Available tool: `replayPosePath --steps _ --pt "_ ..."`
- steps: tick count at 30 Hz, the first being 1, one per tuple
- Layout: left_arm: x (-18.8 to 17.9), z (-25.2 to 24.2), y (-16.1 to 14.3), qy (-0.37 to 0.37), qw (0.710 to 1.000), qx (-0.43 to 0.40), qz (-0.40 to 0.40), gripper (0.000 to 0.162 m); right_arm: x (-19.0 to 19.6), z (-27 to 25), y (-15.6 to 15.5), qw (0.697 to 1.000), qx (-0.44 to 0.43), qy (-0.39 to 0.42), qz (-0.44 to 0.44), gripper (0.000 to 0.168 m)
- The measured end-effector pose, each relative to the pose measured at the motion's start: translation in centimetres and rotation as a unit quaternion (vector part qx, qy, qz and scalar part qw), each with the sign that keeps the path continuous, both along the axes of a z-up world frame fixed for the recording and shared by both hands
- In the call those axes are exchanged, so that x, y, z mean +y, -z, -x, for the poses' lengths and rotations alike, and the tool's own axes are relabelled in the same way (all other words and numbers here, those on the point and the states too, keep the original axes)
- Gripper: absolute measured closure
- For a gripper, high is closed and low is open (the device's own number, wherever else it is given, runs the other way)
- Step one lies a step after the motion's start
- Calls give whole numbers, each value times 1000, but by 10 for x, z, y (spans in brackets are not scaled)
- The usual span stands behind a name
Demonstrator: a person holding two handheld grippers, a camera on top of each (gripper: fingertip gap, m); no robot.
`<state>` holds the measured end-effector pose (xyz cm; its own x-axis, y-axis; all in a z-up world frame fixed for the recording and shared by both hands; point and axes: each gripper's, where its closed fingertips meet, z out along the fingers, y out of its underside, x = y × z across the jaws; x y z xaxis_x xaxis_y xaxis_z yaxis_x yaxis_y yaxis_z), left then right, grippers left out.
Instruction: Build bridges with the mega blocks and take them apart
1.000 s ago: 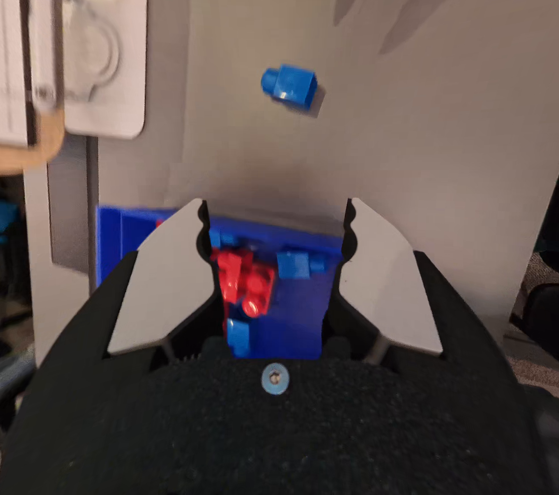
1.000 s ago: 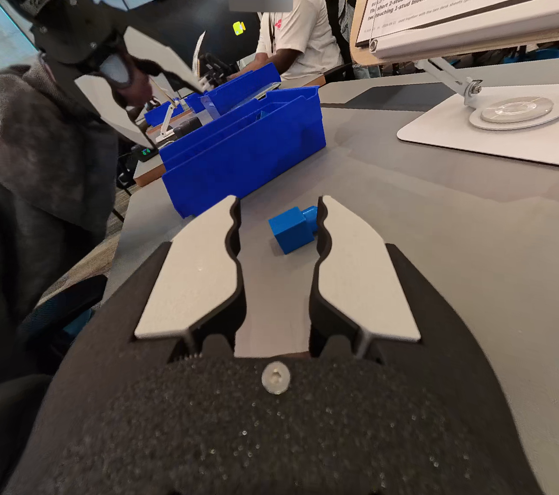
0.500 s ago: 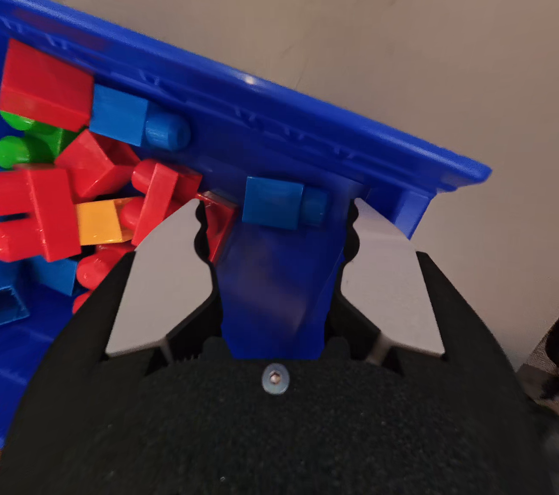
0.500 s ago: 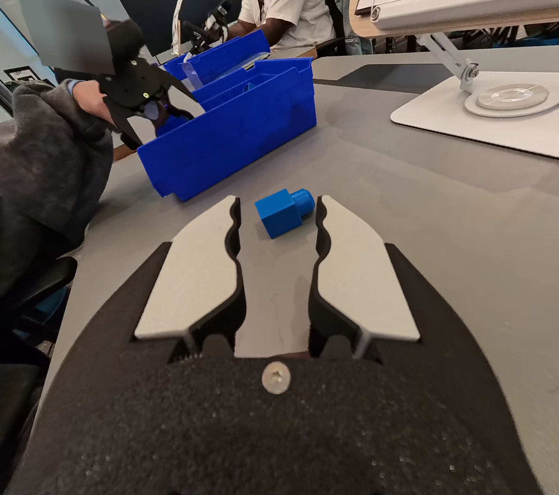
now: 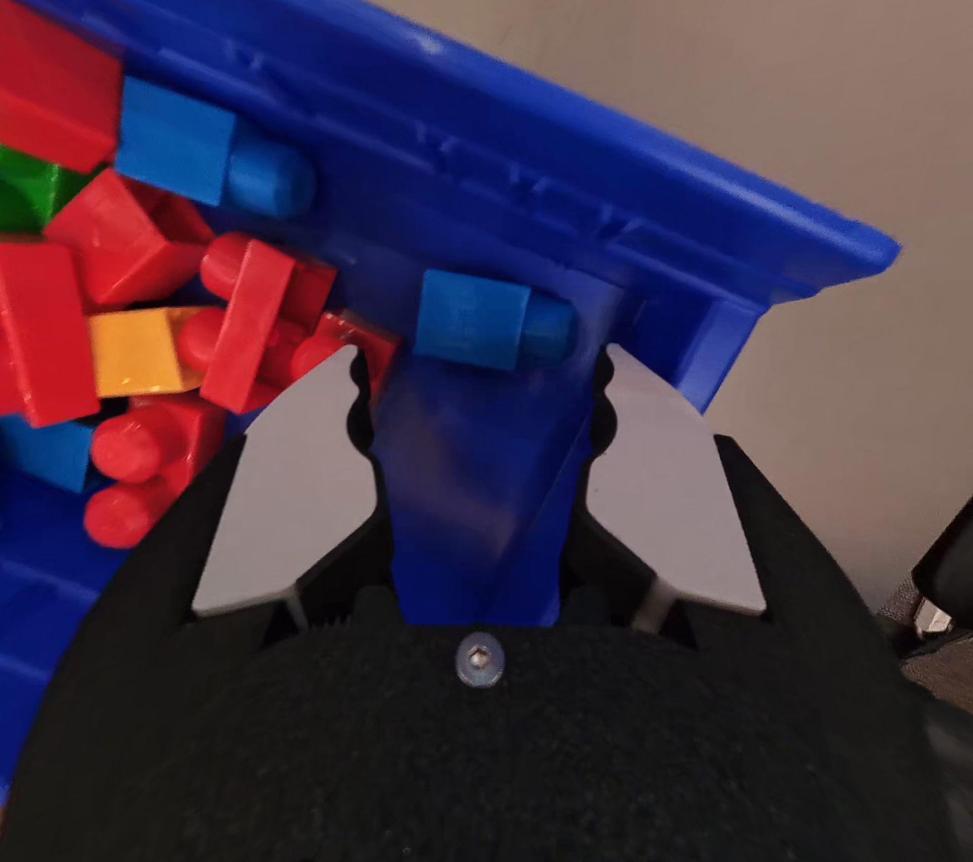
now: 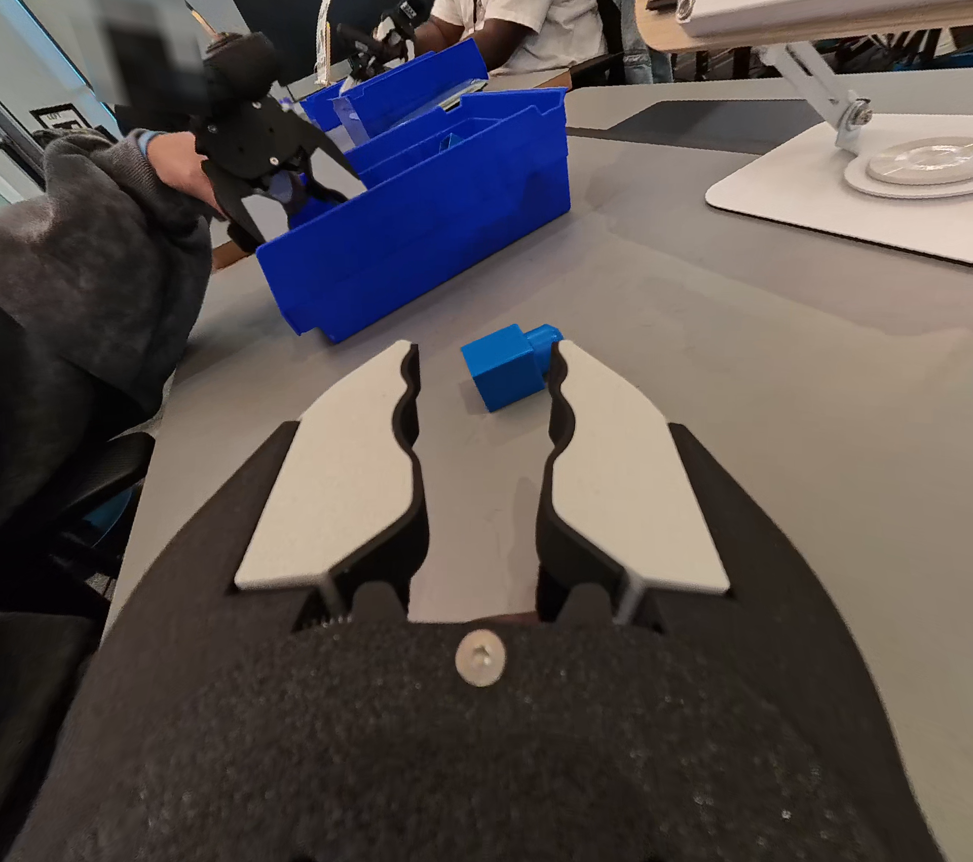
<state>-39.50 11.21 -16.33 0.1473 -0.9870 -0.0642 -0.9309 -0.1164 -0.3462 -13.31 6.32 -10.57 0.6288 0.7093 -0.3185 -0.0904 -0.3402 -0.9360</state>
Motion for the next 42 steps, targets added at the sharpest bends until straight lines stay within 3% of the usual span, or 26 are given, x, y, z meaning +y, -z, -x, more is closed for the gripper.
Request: replayPosePath --steps 3,5,9,14,15,17,19,25,34,42 --pt "-8 -10 11 15 999 18 26 81 -1 3 1 1000 -7 -5 -1 121" --pt "-11 -13 12 13 998 32 54 101 -2 4 2 1000 -10 -7 -2 122" --pt "5 -1 4 7 997 79 -11 103 -2 2 -3 1000 4 -7 -2 122" --pt "13 5 -72 -20 998 3 -55 106 -2 -2 -7 1000 26 -4 2 124" --pt "13 1 -93 -16 997 -22 -68 158 -1 -3 -8 1000 28 -2 1 124" --pt "16 -20 -134 -28 991 -82 -104 160 -1 -4 -10 999 32 1 -1 125" --pt "4 -47 -151 -15 989 -109 -98 160 0 -5 -10 999 35 2 -2 125" --pt "-4 -57 -145 7 984 -19 -178 160 -2 -7 -14 999 44 2 -2 125" --pt "-4 -29 -133 -28 989 -24 -143 161 -2 -1 -11 999 37 -7 3 125" --pt "-18 -65 -139 3 988 -69 -138 161 2 -10 -11 999 38 9 2 126"
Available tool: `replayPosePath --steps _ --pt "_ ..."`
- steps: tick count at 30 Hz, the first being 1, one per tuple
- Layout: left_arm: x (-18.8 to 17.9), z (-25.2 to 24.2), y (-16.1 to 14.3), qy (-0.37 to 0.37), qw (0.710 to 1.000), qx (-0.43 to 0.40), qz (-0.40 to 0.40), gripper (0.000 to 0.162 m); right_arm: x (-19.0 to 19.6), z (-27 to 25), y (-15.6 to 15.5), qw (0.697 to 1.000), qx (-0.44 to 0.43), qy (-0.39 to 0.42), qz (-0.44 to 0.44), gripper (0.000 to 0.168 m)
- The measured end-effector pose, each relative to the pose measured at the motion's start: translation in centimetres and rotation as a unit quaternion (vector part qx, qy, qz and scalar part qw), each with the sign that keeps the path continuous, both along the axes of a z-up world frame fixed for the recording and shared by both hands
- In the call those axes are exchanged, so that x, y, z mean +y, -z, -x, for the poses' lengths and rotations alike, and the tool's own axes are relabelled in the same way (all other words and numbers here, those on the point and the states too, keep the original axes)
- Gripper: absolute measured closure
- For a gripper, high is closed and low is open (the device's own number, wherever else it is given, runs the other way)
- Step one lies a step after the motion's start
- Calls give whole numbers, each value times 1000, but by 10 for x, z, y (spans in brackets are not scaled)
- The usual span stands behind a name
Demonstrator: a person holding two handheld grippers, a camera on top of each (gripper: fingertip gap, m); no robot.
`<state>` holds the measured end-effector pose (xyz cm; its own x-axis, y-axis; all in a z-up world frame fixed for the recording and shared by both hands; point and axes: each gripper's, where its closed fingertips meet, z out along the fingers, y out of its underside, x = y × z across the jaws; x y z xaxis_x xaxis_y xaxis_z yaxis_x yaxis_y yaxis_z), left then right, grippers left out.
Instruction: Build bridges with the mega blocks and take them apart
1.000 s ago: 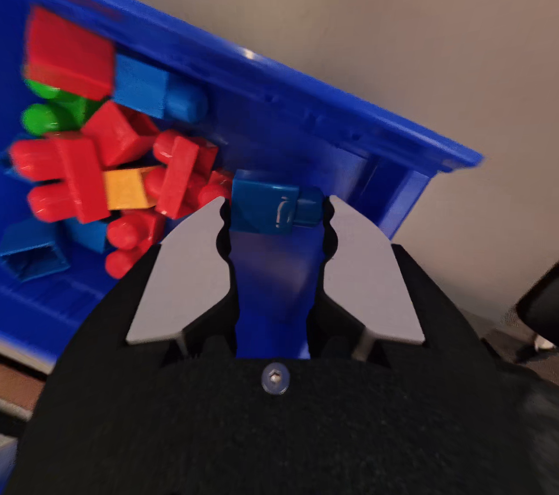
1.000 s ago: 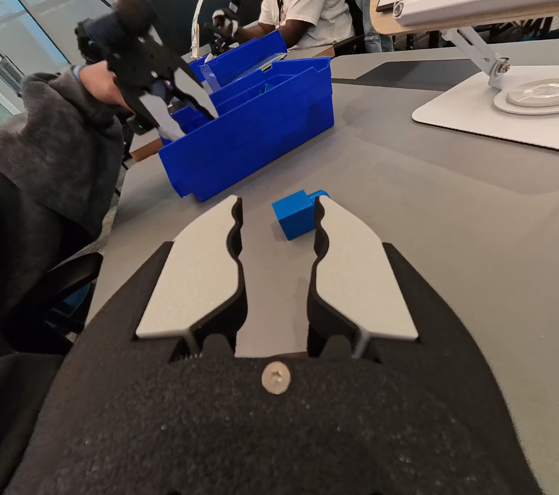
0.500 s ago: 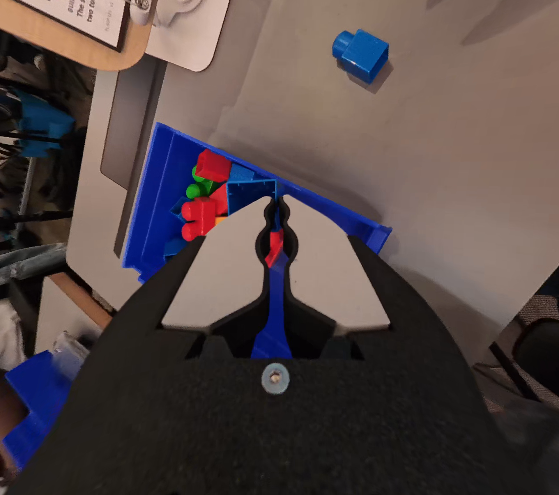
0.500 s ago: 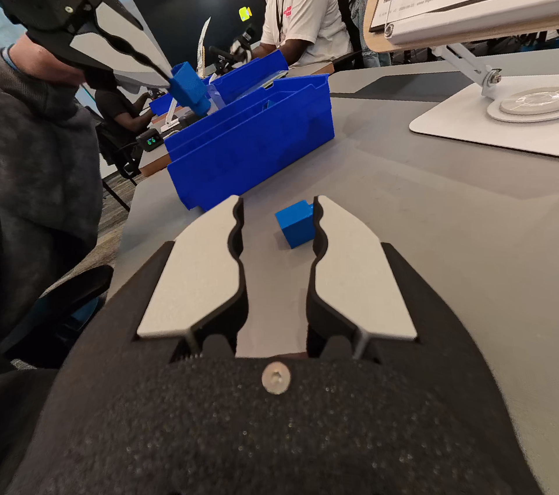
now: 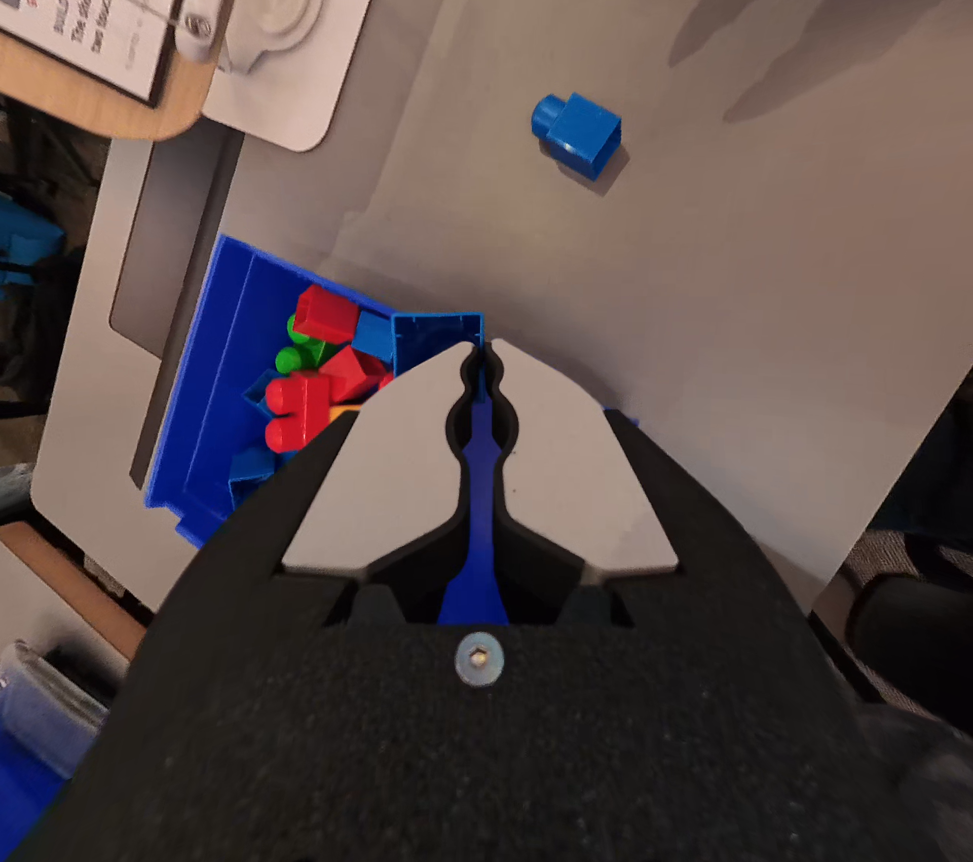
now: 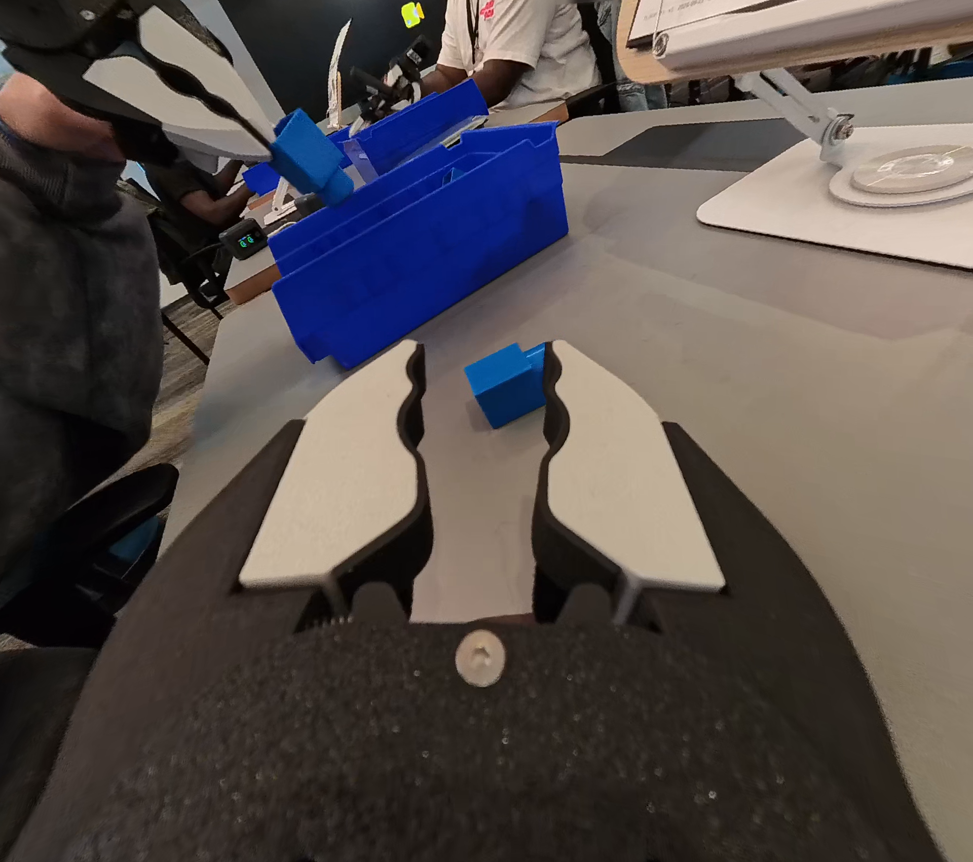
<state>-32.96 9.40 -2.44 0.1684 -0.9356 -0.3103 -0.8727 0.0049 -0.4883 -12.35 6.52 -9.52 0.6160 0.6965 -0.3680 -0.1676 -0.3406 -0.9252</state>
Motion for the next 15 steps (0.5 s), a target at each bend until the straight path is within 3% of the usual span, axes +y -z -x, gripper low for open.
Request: replayPosePath --steps 3,6,9,15 --pt "-12 -47 -2 -7 997 -81 5 161 2 -7 -5 1000 9 17 -9 127" --pt "-15 -93 8 -79 981 -175 -3 161 4 -14 -9 999 22 31 -10 126" --pt "1 -111 30 -177 961 -211 -33 161 3 -14 -10 999 33 27 -5 126" --pt "28 -117 93 -277 932 -233 19 161 1 -9 -11 999 25 19 -10 126"
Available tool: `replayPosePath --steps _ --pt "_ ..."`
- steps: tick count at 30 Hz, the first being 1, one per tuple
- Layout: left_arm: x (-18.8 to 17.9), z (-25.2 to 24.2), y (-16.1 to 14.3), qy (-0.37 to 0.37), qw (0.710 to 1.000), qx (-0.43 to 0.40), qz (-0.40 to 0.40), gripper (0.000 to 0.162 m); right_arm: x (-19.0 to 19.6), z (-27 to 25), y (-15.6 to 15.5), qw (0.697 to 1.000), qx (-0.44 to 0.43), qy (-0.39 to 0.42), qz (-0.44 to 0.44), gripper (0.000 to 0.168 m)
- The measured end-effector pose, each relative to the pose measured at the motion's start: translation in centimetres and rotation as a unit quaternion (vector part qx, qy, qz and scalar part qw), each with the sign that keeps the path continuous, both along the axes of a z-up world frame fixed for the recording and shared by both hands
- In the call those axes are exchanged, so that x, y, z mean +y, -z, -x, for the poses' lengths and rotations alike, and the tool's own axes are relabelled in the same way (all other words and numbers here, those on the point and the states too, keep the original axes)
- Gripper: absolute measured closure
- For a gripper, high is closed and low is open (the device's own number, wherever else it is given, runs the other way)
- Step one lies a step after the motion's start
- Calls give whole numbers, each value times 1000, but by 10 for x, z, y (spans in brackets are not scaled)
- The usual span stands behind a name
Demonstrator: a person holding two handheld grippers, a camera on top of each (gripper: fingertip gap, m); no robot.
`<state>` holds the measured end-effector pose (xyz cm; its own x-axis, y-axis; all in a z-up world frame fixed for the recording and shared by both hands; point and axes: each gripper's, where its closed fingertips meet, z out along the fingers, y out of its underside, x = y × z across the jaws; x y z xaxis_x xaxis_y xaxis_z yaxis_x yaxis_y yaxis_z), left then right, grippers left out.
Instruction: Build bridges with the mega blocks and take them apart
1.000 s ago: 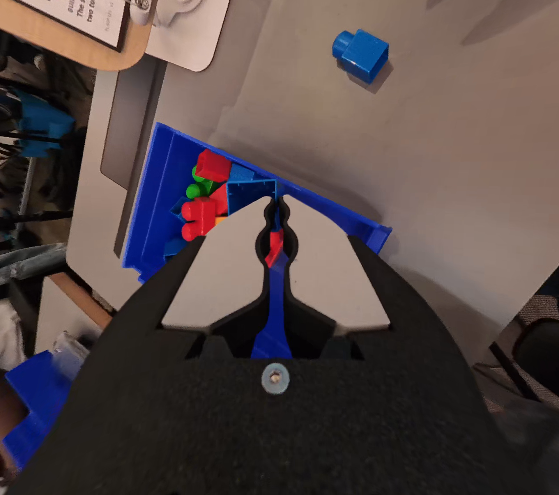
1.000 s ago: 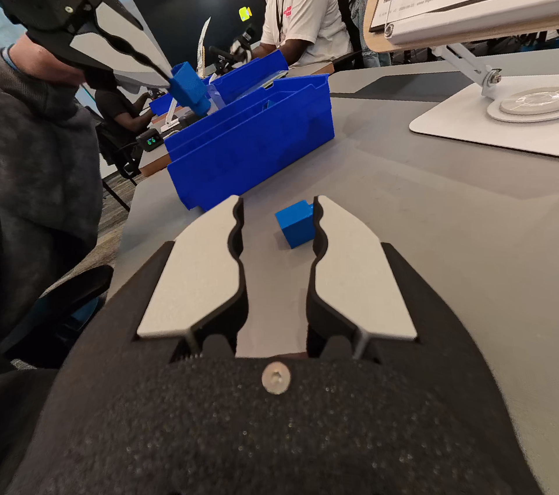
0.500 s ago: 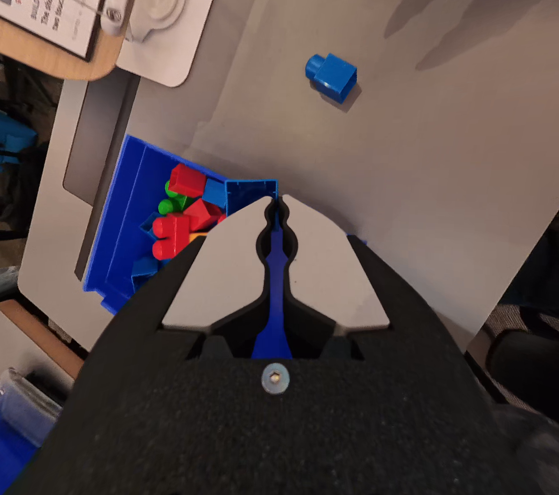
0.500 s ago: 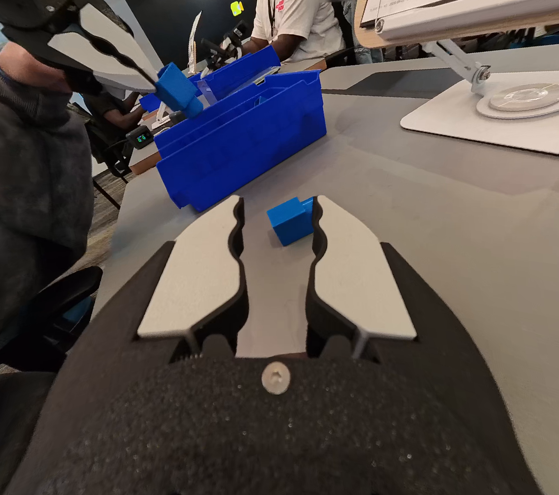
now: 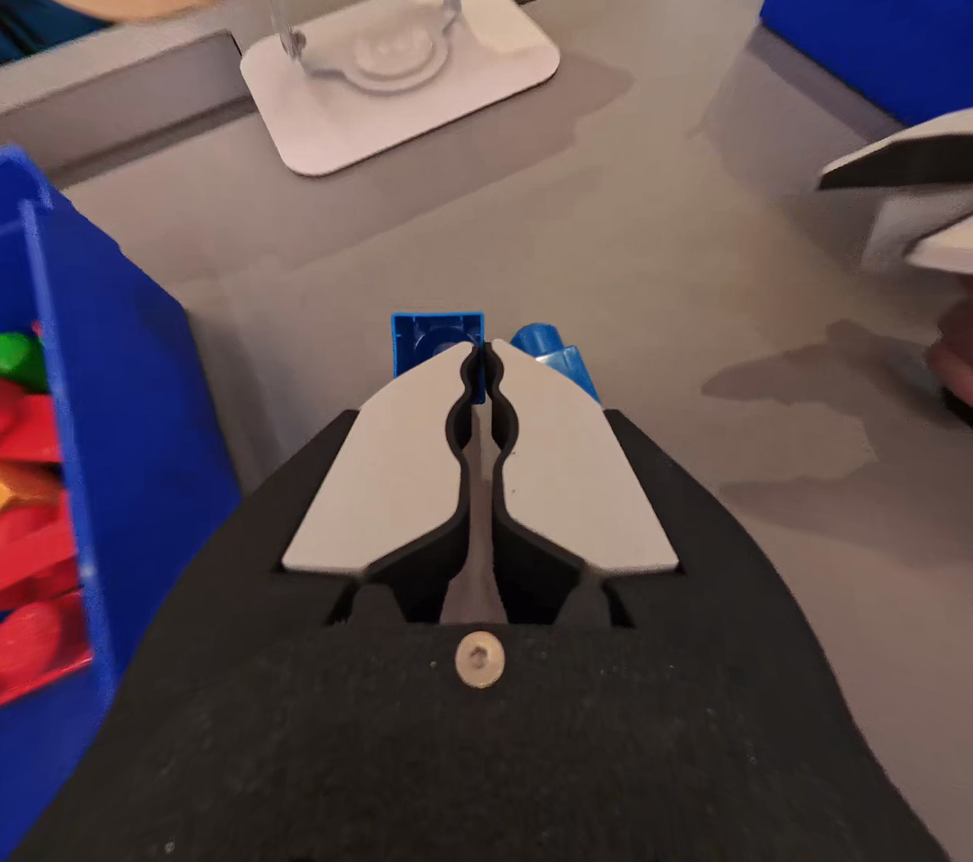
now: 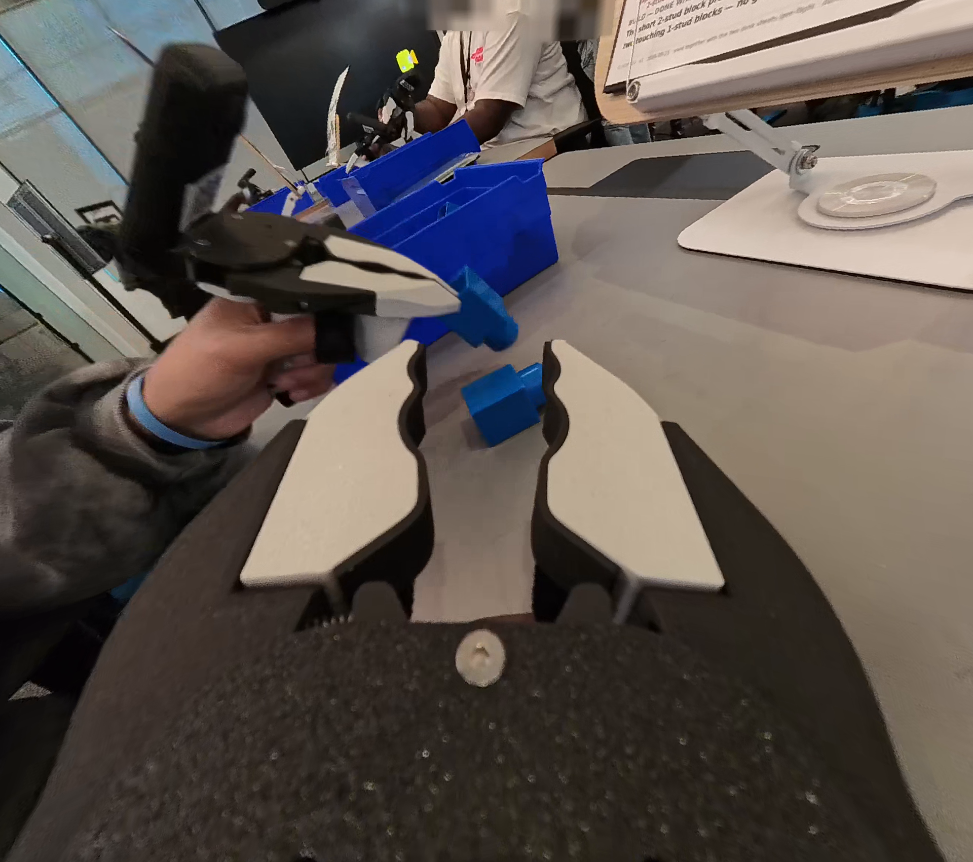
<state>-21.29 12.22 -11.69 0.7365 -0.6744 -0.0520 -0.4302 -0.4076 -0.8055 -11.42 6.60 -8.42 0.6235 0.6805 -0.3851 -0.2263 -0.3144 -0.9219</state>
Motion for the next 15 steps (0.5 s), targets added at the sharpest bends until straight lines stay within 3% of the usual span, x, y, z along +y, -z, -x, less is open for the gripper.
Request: replayPosePath --steps 8,15 --pt "1 1 33 -15 998 -29 47 161 1 -1 1 1000 8 -1 9 127" --pt "-23 -8 55 14 994 -31 101 160 1 1 4 1000 5 -6 16 127"
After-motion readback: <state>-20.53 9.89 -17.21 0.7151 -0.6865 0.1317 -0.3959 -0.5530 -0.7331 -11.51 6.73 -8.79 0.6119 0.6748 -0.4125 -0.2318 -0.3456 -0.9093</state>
